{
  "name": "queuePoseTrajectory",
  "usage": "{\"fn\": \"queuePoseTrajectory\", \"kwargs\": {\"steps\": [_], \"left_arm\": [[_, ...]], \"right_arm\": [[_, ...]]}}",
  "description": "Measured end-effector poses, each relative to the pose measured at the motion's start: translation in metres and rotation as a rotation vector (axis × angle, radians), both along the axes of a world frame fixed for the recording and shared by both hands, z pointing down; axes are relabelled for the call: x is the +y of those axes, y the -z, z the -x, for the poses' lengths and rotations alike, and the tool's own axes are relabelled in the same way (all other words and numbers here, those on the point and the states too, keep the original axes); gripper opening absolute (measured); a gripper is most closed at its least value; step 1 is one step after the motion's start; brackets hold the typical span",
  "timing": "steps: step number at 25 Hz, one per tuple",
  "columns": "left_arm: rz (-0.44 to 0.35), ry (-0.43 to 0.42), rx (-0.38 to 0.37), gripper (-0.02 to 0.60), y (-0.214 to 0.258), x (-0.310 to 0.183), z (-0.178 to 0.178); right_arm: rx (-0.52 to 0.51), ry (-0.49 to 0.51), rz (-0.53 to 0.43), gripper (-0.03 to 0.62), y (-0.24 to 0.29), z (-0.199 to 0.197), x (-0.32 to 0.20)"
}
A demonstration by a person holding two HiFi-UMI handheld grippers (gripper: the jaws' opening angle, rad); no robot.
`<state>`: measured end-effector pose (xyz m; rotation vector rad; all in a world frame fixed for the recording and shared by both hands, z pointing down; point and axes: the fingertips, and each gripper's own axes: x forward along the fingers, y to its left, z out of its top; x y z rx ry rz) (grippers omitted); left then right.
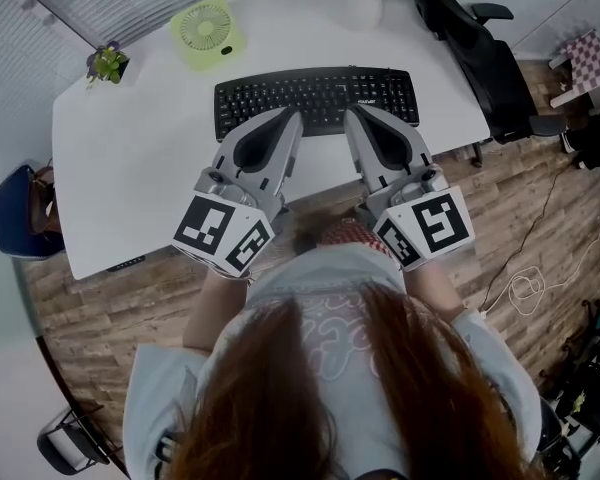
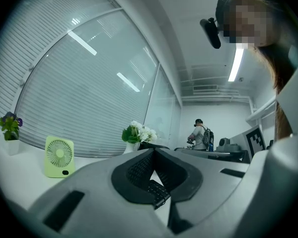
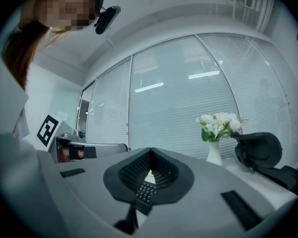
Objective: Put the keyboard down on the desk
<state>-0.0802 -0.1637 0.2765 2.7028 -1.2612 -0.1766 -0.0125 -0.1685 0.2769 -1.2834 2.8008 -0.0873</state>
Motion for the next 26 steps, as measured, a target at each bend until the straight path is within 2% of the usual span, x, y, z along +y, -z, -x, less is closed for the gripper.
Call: {"fn": "queuePoseTrajectory", "kwargs": {"steps": [26], "left_arm": [[0.001,-0.010,0.004,0.011,-0.0043,0.0037,-0.0057]], "right_arm": [[0.020,-0.001,-0.006,0.003,-0.0039,0.0002,0.0066]]}}
